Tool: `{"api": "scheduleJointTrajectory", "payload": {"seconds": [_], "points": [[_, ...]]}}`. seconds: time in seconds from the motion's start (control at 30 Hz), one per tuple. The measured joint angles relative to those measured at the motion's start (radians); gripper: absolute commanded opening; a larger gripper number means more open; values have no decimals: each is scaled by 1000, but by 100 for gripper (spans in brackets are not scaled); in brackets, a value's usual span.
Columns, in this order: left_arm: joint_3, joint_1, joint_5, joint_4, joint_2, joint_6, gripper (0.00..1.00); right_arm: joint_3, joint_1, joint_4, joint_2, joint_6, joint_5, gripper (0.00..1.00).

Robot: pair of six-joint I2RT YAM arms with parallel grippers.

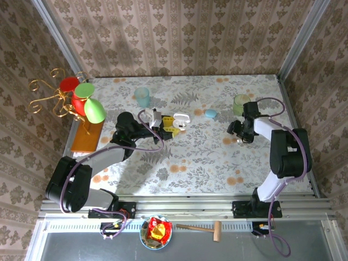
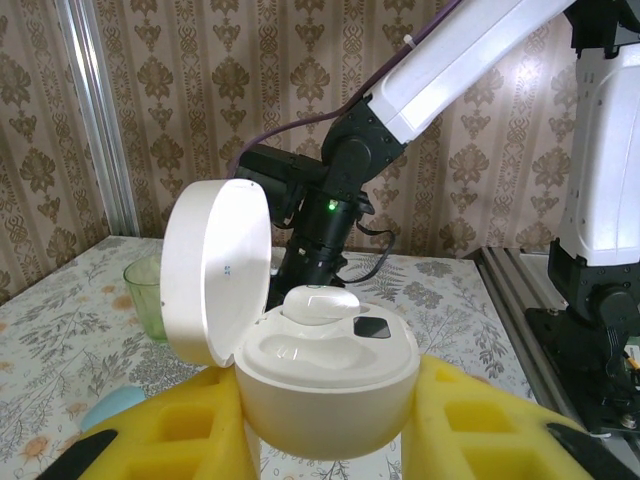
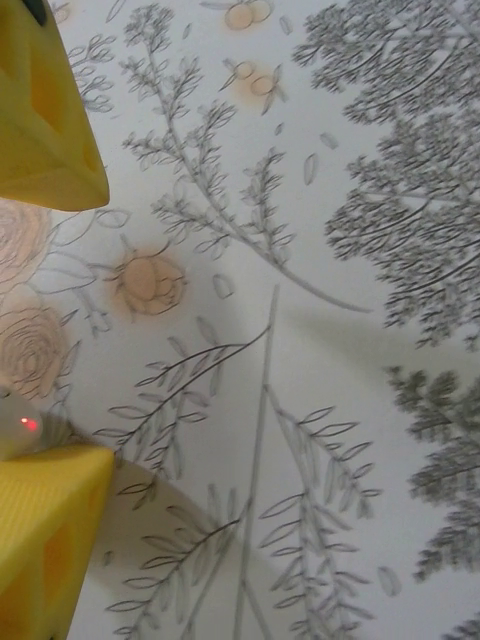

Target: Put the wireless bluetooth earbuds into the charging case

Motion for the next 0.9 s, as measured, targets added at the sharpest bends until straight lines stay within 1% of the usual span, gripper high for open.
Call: {"api": "scheduleJointTrajectory", "payload": {"seconds": [0.17, 0.33, 0.43, 0.63, 0.8, 0.9], "points": [[0, 0, 0, 0, 0, 1, 28, -44, 0, 1, -39, 0, 0, 63], [0, 0, 0, -8, -2, 4, 28, -77, 0, -2, -68, -4, -24, 55], [1, 0, 0, -16, -2, 5, 28, -92, 0, -10, -80, -4, -61, 54], [2, 0, 0, -28, -2, 8, 28, -140, 0, -24, -134, -3, -158, 55], [3, 0, 0, -39, -2, 8, 28, -145, -1, -33, -195, -6, -137, 54], [3, 0, 0, -42, -2, 8, 28, -144, -3, -32, -192, -11, -115, 54]]}}
